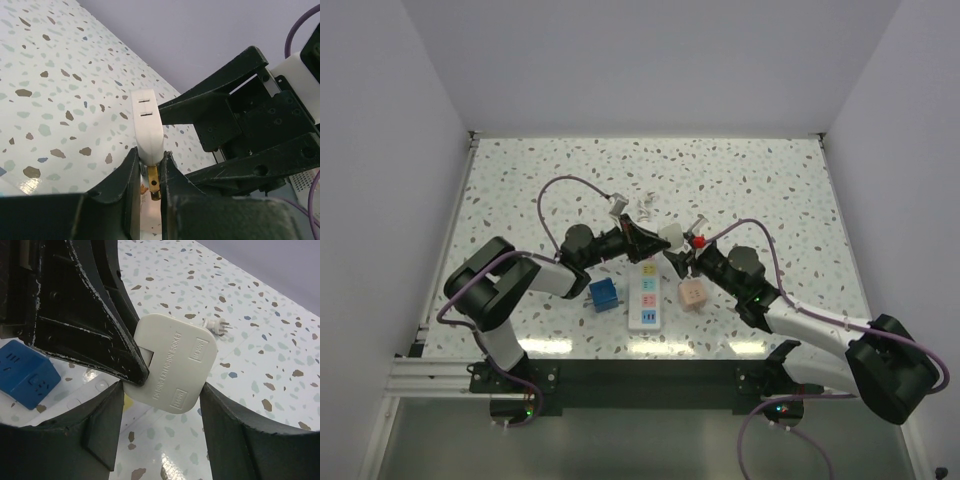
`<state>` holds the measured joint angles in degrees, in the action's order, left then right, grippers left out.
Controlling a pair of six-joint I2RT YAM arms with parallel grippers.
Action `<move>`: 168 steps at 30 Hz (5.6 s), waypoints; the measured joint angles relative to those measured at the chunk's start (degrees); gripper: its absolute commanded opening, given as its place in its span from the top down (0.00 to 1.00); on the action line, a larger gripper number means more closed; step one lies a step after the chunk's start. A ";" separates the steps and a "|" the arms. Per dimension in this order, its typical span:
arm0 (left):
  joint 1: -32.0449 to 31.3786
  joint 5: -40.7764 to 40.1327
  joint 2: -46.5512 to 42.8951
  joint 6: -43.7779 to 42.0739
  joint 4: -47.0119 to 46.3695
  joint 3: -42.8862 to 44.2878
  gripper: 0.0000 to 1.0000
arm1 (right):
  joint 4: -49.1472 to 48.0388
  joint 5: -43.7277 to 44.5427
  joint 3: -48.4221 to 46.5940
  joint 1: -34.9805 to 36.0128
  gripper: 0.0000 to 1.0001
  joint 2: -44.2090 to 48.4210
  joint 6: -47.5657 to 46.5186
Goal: Insert the plug
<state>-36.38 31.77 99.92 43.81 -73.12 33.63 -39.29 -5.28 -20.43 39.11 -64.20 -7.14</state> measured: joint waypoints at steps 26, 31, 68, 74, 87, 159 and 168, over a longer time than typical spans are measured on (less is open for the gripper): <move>9.66 23.02 -13.38 4.15 -1.07 -7.21 1.00 | 12.37 -17.11 -8.44 -0.74 0.01 7.72 8.57; 9.27 23.43 -20.02 0.66 -1.20 -8.79 1.00 | 11.43 -21.57 -9.09 -0.94 0.03 9.66 13.70; 3.74 23.23 -30.75 -10.21 -0.81 -11.06 0.33 | 2.29 -44.59 -11.74 -1.73 1.00 5.18 26.05; 3.30 16.09 -33.24 -17.40 8.55 -10.91 0.00 | 10.05 -39.36 -13.86 -2.86 1.00 8.26 24.13; 2.05 -5.31 -40.22 -27.45 26.71 -13.46 0.00 | 29.59 -21.90 -23.61 -8.00 1.00 5.60 24.11; -35.39 -48.76 -26.80 -23.87 43.41 -21.40 0.00 | 46.12 -3.43 -23.43 -7.30 1.00 6.99 27.89; -35.39 -50.69 -18.45 -22.99 41.51 -15.47 0.10 | 46.12 -3.43 -23.43 -7.30 1.00 6.99 27.89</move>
<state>-71.77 -18.92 81.47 20.82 -31.62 18.15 6.83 -8.71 -43.86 31.81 -57.21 20.75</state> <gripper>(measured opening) 0.933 0.226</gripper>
